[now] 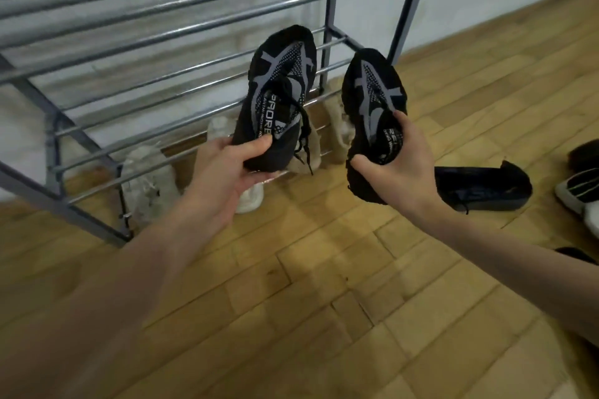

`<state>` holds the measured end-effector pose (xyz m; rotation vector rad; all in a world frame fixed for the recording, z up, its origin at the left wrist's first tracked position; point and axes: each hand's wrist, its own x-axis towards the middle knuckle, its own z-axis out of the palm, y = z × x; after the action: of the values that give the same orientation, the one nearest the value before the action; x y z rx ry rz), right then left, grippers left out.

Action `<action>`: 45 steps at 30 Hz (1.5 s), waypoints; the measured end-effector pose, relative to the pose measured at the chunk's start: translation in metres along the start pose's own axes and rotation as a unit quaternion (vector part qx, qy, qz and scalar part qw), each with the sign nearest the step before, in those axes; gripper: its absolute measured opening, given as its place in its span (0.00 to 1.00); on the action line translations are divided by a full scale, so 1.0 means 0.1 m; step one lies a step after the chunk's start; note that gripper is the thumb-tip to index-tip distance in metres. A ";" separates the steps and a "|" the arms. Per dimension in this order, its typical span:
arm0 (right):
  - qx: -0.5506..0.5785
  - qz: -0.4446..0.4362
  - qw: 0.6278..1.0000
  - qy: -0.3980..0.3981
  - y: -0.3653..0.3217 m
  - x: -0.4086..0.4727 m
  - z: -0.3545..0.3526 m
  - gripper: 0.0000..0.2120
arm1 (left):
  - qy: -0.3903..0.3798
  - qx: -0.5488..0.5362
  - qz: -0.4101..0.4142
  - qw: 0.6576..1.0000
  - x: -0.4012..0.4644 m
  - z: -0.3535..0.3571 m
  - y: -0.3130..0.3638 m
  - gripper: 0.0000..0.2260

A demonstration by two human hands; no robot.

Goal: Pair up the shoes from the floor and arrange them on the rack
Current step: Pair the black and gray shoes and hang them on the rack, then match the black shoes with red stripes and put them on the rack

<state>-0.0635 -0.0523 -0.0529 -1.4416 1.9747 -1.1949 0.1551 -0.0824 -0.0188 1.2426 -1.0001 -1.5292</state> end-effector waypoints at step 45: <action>-0.241 -0.011 0.961 -0.132 1.31 -0.01 -0.60 0.27 | -0.010 0.327 0.079 0.942 0.41 0.95 -0.79 0.11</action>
<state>-0.1805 -0.0157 -0.1284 -1.7463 2.1451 -0.4994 0.0463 -0.0957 -0.0886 1.5418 -1.6623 -1.1110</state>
